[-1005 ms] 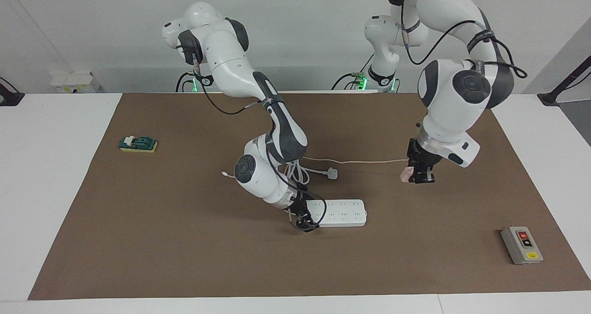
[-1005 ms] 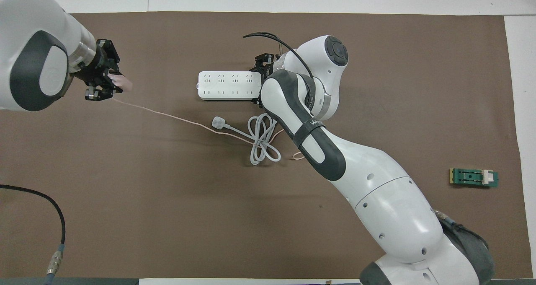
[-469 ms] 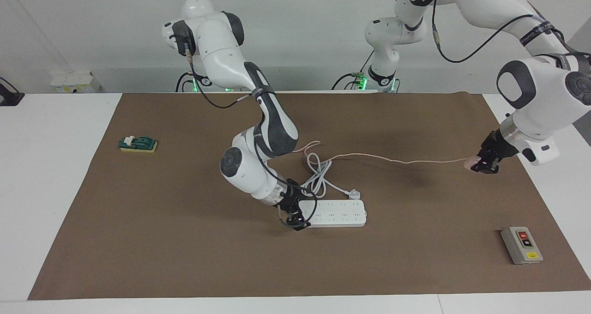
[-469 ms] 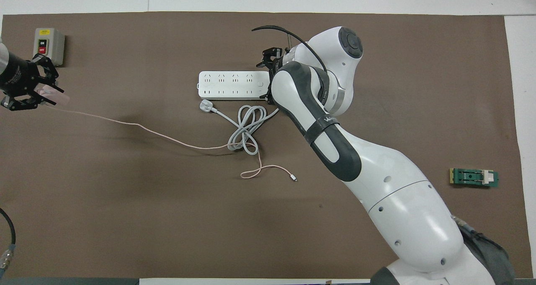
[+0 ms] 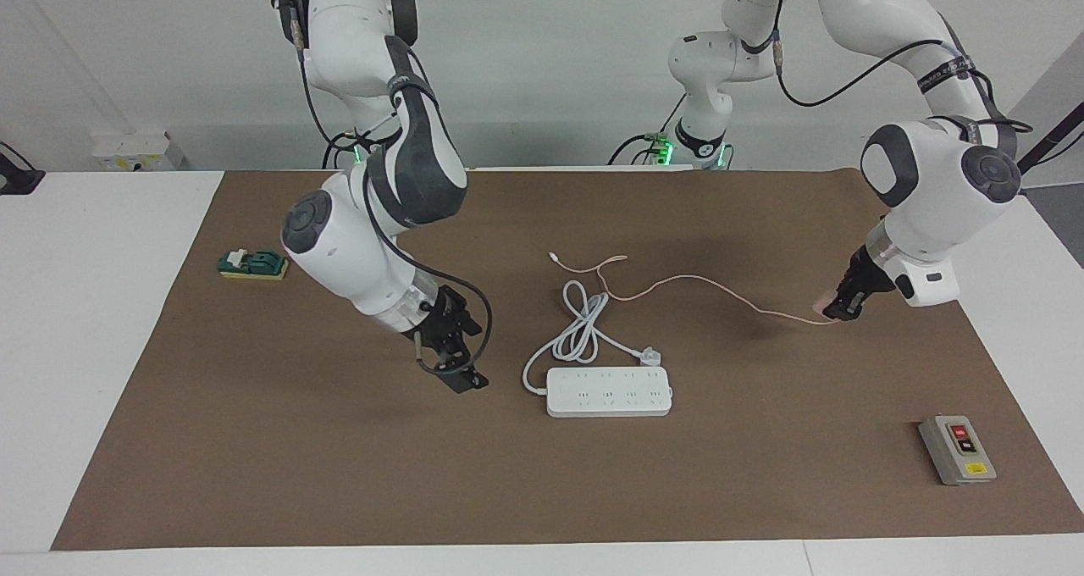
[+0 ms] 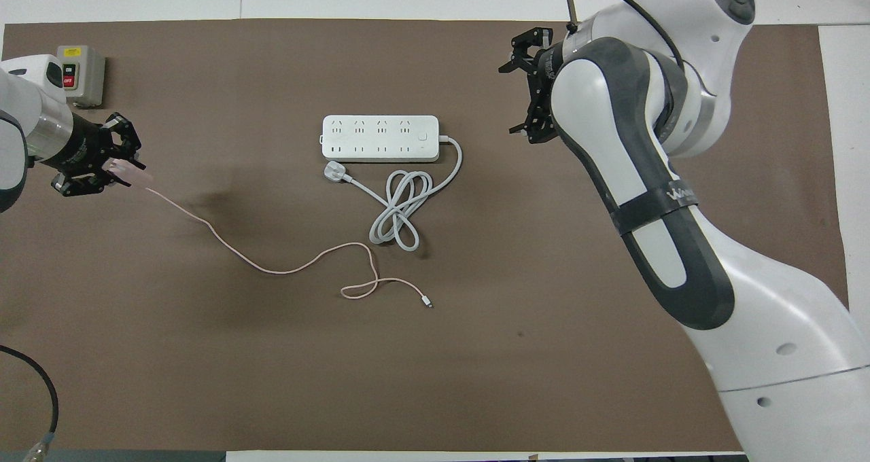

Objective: Unplug charger and place it aside
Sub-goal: 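Lower the charger onto the table with the left gripper while the right gripper withdraws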

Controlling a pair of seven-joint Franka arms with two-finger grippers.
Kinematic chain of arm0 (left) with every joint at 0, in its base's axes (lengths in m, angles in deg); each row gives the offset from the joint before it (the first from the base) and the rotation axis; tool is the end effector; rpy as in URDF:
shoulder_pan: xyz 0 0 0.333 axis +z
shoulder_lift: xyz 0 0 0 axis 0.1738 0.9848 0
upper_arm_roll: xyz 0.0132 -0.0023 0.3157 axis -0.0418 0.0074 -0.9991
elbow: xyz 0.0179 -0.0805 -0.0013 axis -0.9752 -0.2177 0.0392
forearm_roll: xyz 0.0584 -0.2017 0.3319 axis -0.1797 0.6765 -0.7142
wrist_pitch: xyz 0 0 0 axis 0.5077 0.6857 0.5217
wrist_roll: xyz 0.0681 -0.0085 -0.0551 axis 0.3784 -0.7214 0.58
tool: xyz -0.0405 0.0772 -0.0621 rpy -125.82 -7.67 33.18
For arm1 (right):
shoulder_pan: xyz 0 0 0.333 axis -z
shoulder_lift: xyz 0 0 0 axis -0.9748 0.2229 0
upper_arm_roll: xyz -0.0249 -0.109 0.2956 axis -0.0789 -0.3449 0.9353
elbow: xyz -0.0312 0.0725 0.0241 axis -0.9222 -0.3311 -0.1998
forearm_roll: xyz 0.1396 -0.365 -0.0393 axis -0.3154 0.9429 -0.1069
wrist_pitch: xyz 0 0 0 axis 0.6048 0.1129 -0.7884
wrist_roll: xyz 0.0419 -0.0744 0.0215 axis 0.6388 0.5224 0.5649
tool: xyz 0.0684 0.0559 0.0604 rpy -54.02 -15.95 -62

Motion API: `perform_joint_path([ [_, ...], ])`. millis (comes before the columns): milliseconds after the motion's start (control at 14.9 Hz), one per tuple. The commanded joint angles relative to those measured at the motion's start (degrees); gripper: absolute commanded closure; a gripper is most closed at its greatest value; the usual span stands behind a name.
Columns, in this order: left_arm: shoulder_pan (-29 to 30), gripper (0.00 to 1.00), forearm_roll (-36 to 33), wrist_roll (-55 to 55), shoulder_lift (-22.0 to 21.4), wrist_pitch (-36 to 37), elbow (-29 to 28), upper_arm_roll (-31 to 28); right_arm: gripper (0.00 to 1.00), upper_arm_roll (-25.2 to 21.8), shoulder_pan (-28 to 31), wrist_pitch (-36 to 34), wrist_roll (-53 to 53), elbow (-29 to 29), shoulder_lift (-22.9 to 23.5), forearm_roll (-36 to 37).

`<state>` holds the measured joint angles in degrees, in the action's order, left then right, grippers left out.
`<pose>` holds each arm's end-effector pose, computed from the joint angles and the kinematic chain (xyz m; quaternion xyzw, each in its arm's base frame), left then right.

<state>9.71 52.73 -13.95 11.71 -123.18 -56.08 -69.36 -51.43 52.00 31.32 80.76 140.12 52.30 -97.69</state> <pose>0.6212 0.0147 0.4272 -0.9137 -0.4044 0.0388 0.0085 0.6987 0.1908 0.4530 -0.7652 0.6096 0.1156 0.1719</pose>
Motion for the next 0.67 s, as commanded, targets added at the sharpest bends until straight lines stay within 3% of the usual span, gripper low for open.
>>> perform_joint_path([
  [0, 0.1, 0.00, 0.4, -4.4, -3.1, -1.3, -3.7, -0.8, 0.00, -1.5, 1.0, -6.4, -9.3, 3.2, -6.5, 6.2],
  [268, -1.6, 0.00, 0.2, -6.1, -3.2, 0.9, -2.3, -0.7, 0.00, -2.0, 6.2, -14.5, -33.5, 3.0, -12.1, 15.9],
  [603, -1.2, 0.00, -0.2, -18.0, -3.2, 7.8, 2.9, -1.0, 0.00, -2.0, 11.3, -17.1, -63.3, 3.1, -16.7, 24.0],
])
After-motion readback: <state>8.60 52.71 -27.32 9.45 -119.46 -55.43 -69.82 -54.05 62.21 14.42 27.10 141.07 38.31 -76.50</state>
